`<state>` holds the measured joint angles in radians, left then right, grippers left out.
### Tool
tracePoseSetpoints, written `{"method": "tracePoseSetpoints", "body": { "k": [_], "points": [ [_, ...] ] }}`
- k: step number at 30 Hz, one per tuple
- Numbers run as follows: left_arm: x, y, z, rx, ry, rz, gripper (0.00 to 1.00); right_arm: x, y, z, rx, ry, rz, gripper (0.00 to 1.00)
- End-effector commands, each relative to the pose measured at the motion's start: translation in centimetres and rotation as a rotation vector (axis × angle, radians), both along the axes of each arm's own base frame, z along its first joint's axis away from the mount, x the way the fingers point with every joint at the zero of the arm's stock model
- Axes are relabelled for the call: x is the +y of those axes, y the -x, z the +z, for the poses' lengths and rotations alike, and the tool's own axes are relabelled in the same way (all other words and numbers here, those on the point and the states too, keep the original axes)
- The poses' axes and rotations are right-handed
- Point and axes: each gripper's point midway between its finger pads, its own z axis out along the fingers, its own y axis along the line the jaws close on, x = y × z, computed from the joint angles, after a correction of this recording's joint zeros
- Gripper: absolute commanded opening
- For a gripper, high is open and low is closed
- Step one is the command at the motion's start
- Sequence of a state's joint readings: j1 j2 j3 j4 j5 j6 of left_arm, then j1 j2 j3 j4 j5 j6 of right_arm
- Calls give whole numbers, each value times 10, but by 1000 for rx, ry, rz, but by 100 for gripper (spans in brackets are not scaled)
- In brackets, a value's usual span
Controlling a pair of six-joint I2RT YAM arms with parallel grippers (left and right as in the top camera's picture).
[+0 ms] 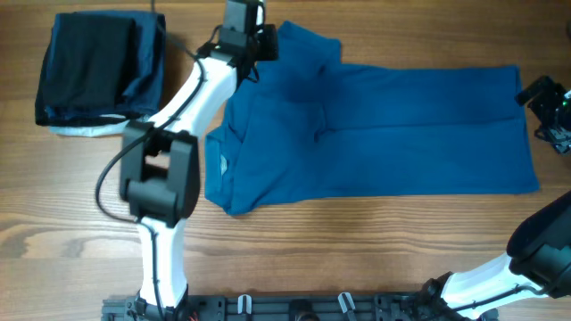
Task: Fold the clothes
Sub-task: 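Press the left gripper on the shirt's left side and smooth it, then move the right gripper to the shirt's upper right corner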
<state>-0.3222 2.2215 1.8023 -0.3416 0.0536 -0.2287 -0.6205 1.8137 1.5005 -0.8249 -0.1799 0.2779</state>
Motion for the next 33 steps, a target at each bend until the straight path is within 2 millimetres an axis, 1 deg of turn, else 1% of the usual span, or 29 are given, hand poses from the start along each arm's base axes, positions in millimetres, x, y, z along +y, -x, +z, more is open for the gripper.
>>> {"method": "tracePoseSetpoints", "body": {
  "k": [1, 3, 4, 6, 7, 11, 13, 14, 16, 19, 21, 23, 25, 27, 31, 33],
  "points": [
    [-29, -27, 54, -92, -2, -76, 42, 1, -2, 3, -11, 5, 15, 100],
    [-34, -38, 71, -128, 7, -79, 41, 1, -2, 3, -11, 5, 15, 100],
    [-35, -44, 73, -143, 12, -77, 41, 1, -2, 3, -11, 5, 15, 100],
    [-35, -48, 59, -132, 8, -75, 41, 1, -2, 3, -11, 5, 15, 100],
    [-35, -49, 48, -115, 1, -76, 41, 1, -2, 3, -11, 5, 15, 100],
    [-34, -52, -15, -32, -37, -69, 42, 1, -2, 3, -11, 5, 15, 100],
    [-31, -55, -34, -18, -58, -54, 52, 1, -2, 3, -11, 5, 15, 100],
    [-31, -56, -42, -16, -65, -49, 53, 1, -2, 3, -11, 5, 15, 100],
    [-30, -58, -53, -14, -74, -45, 54, 1, -2, 3, -11, 5, 15, 100],
    [-28, -60, -61, -13, -84, -38, 55, 1, -2, 3, -11, 5, 15, 100],
    [-28, -61, -71, -14, -105, -54, 55, 1, -2, 3, -11, 5, 15, 100],
    [-26, -61, -82, -8, -133, -67, 56, 1, -2, 3, -11, 5, 15, 100],
    [-19, -61, -97, 7, -169, -39, 55, 1, -2, 3, -11, 5, 15, 100],
    [-17, -61, -103, 12, -175, -39, 55, 1, -2, 3, -11, 5, 15, 99],
    [-18, -62, -108, 0, -206, -72, 54, 1, -2, 3, -11, 5, 15, 100],
    [-17, -61, -118, 12, -214, -72, 54, 1, -2, 3, -11, 5, 15, 100]
  ]
}}
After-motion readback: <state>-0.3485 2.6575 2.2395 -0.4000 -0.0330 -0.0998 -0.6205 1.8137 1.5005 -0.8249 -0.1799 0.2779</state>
